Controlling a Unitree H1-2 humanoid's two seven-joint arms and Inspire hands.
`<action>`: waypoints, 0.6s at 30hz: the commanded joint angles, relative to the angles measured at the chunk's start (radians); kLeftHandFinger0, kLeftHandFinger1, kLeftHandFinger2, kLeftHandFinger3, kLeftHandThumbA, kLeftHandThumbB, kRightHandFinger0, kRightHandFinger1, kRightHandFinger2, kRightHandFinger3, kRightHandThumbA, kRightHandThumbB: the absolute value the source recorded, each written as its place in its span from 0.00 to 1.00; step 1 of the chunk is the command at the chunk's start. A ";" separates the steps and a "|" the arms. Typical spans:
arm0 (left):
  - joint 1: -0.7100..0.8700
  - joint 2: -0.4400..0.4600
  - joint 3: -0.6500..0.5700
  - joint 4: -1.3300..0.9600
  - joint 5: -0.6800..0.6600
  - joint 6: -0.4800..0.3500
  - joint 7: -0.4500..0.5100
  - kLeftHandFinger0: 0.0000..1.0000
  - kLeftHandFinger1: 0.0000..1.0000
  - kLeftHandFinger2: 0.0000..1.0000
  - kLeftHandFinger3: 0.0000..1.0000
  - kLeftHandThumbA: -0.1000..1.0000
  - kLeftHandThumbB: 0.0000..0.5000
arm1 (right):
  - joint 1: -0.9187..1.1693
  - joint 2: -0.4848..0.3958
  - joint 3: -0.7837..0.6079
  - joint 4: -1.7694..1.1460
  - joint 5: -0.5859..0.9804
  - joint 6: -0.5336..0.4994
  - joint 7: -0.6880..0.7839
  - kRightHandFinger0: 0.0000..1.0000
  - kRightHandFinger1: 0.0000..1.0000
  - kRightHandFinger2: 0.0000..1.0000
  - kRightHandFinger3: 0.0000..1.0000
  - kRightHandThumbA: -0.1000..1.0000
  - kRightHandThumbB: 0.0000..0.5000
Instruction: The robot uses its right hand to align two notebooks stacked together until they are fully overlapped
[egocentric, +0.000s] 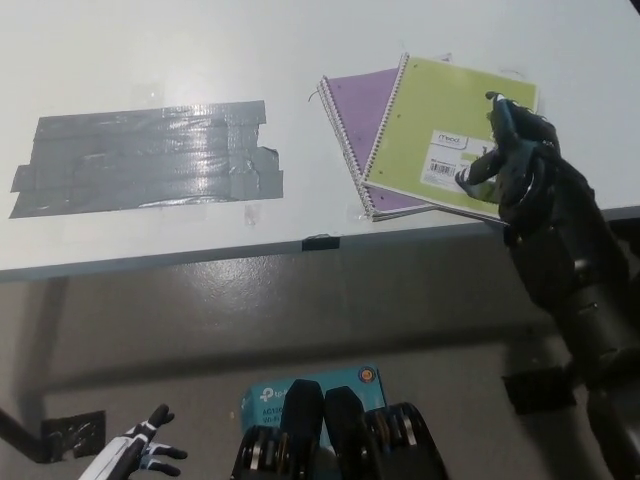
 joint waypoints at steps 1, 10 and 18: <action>-0.007 0.013 0.003 -0.021 0.007 -0.007 -0.008 0.50 0.62 0.65 0.90 1.00 0.89 | -0.027 0.008 0.021 -0.010 -0.004 0.011 -0.046 1.00 1.00 1.00 1.00 1.00 0.80; -0.011 0.006 0.002 -0.011 0.001 -0.019 -0.009 0.48 0.59 0.64 0.93 1.00 0.91 | -0.002 0.013 0.131 -0.032 -0.004 0.011 -0.029 1.00 1.00 1.00 1.00 1.00 0.80; -0.020 -0.002 0.009 -0.019 -0.009 -0.001 -0.007 0.49 0.59 0.65 0.96 1.00 1.00 | 0.038 -0.051 0.307 -0.004 -0.028 -0.031 0.004 1.00 1.00 1.00 1.00 1.00 0.83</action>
